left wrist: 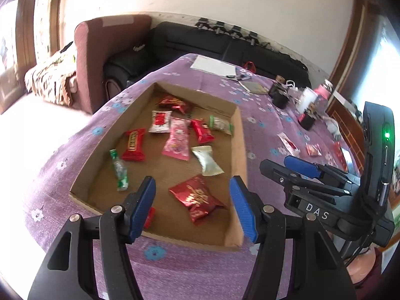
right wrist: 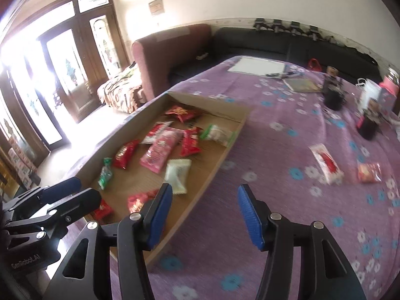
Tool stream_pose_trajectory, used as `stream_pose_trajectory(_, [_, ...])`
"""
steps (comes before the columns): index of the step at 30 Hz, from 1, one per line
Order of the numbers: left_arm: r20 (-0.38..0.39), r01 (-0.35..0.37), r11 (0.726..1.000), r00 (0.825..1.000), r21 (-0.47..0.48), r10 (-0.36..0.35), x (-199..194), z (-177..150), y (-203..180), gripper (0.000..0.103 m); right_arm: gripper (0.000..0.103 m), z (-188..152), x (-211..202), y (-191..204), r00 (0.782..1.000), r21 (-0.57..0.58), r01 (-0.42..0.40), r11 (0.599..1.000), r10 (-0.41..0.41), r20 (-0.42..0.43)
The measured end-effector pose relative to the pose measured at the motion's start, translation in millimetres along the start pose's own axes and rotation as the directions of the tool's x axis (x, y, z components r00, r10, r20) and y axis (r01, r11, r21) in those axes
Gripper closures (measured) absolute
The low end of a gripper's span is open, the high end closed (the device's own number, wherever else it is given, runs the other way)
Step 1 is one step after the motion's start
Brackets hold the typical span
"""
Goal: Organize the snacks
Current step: 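Move both tools back over the remaining snacks on the table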
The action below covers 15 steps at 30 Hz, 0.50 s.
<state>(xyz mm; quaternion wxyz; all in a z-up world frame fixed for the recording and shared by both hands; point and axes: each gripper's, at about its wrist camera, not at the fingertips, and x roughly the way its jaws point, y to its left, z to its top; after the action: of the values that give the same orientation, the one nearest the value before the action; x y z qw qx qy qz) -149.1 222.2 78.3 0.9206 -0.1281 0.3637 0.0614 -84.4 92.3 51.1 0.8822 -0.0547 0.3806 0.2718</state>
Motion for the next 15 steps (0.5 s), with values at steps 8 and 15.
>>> stream_pose_trajectory(8, [0.129, -0.137, 0.979, 0.985, 0.150, 0.118, -26, -9, -45, 0.042, 0.046, -17, -31, -27, 0.999, 0.033, 0.038, 0.999, -0.039, 0.033])
stream_pose_trajectory(15, [0.158, -0.155, 0.957, 0.980, 0.243, 0.119, -32, -14, -77, 0.038, 0.040, -28, -50, -56, 0.996, 0.081, 0.056, 0.995, -0.061, 0.058])
